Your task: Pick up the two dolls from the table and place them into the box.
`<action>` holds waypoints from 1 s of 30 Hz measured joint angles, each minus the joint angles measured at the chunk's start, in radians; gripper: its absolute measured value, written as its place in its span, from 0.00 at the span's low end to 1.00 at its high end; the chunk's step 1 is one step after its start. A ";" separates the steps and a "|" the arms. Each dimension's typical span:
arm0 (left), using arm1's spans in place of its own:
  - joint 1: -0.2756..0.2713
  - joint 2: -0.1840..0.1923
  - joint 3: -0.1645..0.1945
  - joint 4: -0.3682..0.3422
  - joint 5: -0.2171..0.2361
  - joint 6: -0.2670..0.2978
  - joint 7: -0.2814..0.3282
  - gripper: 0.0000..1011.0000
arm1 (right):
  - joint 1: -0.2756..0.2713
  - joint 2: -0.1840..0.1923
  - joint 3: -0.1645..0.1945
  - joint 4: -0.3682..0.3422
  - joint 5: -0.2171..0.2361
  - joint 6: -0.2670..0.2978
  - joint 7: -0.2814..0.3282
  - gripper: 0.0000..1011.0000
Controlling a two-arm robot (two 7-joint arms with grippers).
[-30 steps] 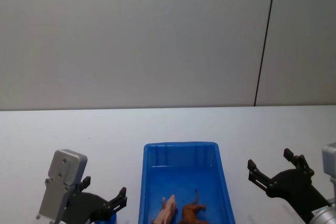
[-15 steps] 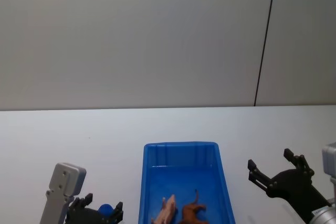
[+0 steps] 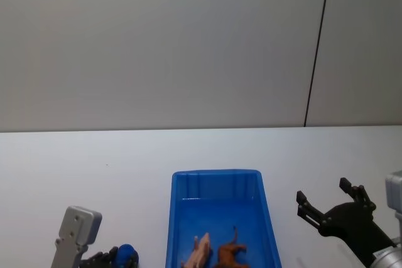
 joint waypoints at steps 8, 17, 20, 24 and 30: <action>0.005 -0.002 -0.002 0.006 0.008 -0.015 -0.004 0.28 | 0.000 0.000 0.000 0.000 0.000 0.000 0.000 0.99; 0.006 -0.002 -0.007 -0.008 0.031 -0.060 -0.015 0.22 | 0.000 0.000 0.000 0.000 0.000 0.000 0.000 0.99; 0.006 -0.002 -0.009 -0.020 0.041 -0.080 -0.021 0.21 | 0.000 0.000 0.000 0.000 0.000 0.000 0.000 0.99; 0.000 -0.002 -0.014 -0.039 0.058 -0.114 -0.035 0.18 | 0.000 0.000 0.000 0.000 0.000 0.000 0.000 0.99; -0.014 -0.007 -0.020 -0.061 0.078 -0.157 -0.068 0.16 | 0.000 0.000 0.000 0.000 0.000 0.000 0.000 0.99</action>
